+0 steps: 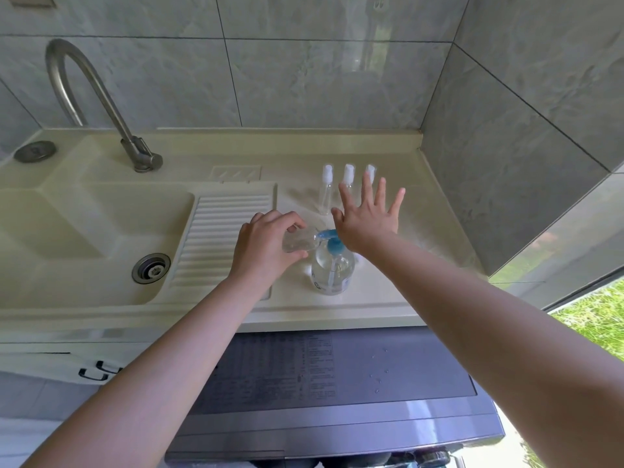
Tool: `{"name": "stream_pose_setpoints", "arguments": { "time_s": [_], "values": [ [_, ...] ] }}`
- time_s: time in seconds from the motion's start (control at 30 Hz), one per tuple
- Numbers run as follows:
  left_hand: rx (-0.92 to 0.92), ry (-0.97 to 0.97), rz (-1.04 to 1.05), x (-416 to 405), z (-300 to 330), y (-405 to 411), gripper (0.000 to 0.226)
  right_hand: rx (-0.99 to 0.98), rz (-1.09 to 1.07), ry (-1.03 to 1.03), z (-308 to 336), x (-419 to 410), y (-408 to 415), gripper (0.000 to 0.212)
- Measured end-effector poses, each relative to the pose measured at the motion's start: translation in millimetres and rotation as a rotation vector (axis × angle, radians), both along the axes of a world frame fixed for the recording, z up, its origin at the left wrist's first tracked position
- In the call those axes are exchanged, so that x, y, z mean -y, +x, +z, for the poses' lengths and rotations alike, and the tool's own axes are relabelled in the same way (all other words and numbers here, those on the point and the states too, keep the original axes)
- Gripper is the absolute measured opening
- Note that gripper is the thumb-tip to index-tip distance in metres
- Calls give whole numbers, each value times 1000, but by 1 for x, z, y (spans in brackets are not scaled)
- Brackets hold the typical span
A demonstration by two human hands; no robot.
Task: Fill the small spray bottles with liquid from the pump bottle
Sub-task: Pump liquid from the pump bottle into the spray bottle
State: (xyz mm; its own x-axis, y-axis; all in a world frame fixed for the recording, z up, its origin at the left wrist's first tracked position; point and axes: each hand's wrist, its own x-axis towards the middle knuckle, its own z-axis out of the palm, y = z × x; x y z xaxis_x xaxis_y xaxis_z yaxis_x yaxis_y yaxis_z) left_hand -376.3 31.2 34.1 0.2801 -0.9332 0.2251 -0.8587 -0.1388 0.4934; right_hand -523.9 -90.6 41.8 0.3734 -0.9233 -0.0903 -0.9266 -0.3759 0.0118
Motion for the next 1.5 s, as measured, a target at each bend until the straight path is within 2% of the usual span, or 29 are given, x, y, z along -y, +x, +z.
{"name": "stream_pose_setpoints", "arguments": {
  "time_s": [0.1, 0.33, 0.5, 0.67, 0.83, 1.07, 1.2, 1.4, 1.5],
  "values": [
    [1, 4, -1, 0, 0, -1, 44, 20, -29, 59, -7, -6, -4, 55],
    [28, 0, -3, 3, 4, -2, 44, -9, 4, 18, 6, -1, -1, 54],
    [31, 9, 1, 2, 1, -3, 43, 28, -17, 121, -3, -8, -4, 52],
    [38, 5, 3, 2, 1, 0, 43, 17, 0, 88, 3, -6, -4, 50],
    [28, 17, 1, 2, 0, 0, 43, 21, -1, 181, -5, -14, -7, 52],
    [30, -1, -1, 3, 3, 0, 43, -14, 8, 65, 2, -11, -6, 53],
    [30, 6, -4, 4, 2, -1, 44, 8, -16, 176, -5, -13, -8, 54],
    [22, -11, -2, 4, 1, -2, 44, -31, 6, 63, 8, -7, -7, 57],
    [17, -18, 0, 4, 0, -1, 45, -15, -18, 133, 4, -8, -7, 55]
  ]
}}
